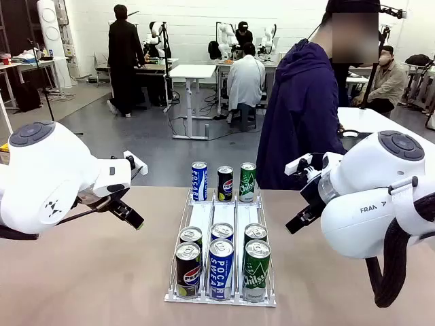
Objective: Retrieve and hand over the desired beverage to the person.
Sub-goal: Pick up a can of the same type that the person held from the Automatic Can Dispenser.
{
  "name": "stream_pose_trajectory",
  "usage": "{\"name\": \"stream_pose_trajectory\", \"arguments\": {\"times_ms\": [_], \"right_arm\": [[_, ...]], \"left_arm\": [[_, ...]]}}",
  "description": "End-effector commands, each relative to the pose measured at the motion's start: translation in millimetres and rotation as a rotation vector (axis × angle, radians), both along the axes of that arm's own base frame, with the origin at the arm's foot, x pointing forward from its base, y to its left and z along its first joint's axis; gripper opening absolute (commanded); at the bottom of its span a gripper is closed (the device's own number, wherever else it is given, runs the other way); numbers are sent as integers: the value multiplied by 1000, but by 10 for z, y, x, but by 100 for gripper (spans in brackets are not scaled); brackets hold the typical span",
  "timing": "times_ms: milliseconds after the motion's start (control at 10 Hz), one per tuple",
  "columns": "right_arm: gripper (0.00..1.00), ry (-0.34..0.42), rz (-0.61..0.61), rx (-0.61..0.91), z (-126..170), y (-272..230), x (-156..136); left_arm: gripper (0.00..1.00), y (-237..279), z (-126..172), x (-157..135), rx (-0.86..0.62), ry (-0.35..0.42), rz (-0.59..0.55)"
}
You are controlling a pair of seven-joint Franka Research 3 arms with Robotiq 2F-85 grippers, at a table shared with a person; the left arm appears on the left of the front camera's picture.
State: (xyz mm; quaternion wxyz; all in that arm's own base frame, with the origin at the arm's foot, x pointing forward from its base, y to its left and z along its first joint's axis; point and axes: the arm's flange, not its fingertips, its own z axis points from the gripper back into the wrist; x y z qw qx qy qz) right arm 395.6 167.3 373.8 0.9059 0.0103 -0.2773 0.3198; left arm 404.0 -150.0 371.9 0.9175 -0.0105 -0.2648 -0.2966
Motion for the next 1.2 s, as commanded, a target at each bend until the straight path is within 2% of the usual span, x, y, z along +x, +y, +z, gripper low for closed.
{"name": "stream_pose_trajectory", "arguments": {"times_ms": [0, 1100], "right_arm": [[100, 0, 0, 0, 0, 0, 0], [100, 0, 0, 0, 0, 0, 0]], "left_arm": [[100, 0, 0, 0, 0, 0, 0], [100, 0, 0, 0, 0, 0, 0]]}}
